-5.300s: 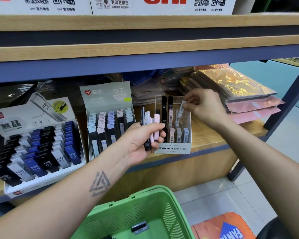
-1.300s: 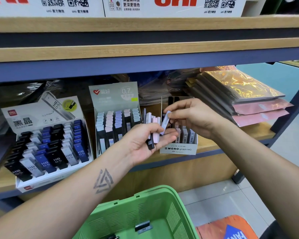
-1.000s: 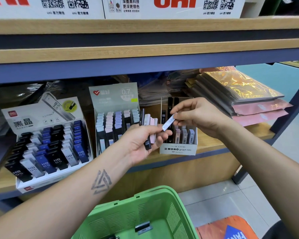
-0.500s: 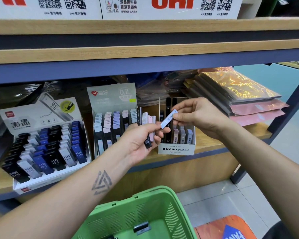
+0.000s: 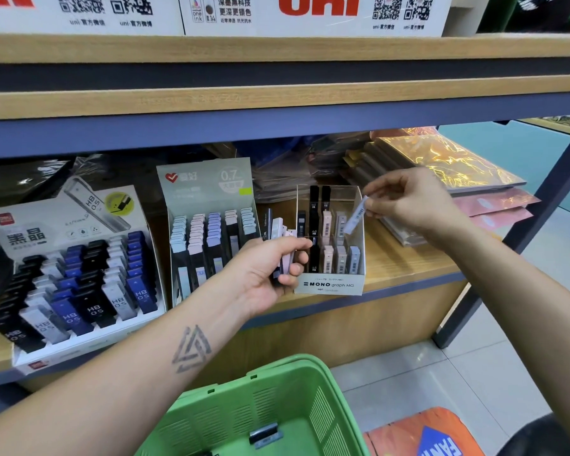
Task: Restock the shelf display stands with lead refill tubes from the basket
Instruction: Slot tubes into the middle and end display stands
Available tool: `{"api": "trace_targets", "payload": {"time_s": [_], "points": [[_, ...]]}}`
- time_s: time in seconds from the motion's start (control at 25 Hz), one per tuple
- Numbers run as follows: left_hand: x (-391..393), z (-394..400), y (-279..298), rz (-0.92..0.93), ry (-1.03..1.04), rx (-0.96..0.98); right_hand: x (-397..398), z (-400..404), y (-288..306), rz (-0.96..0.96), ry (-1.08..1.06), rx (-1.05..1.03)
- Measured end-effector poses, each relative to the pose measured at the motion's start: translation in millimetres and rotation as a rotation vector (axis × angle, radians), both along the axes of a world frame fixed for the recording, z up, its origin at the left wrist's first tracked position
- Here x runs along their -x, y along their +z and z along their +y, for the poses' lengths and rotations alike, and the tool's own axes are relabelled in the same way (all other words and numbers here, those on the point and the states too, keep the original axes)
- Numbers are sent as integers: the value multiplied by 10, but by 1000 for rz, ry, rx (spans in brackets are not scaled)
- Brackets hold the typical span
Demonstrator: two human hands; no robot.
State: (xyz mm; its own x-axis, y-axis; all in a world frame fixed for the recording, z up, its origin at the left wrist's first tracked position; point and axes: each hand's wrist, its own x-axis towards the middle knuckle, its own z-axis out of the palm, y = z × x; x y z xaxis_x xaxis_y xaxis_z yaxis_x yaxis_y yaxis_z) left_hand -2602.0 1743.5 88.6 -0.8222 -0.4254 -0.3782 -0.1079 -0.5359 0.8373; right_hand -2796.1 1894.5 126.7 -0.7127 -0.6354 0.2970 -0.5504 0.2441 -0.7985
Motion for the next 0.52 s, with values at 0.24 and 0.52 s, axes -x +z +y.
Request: {"api": "trace_targets", "payload": {"time_s": [0.24,0.52], "points": [[15,45,-14,-7,-8,15,50,-94,-162,456,-144,-254],[7,47,-7,1,-13,9,68,-250,-346,581,-138,-329]]}}
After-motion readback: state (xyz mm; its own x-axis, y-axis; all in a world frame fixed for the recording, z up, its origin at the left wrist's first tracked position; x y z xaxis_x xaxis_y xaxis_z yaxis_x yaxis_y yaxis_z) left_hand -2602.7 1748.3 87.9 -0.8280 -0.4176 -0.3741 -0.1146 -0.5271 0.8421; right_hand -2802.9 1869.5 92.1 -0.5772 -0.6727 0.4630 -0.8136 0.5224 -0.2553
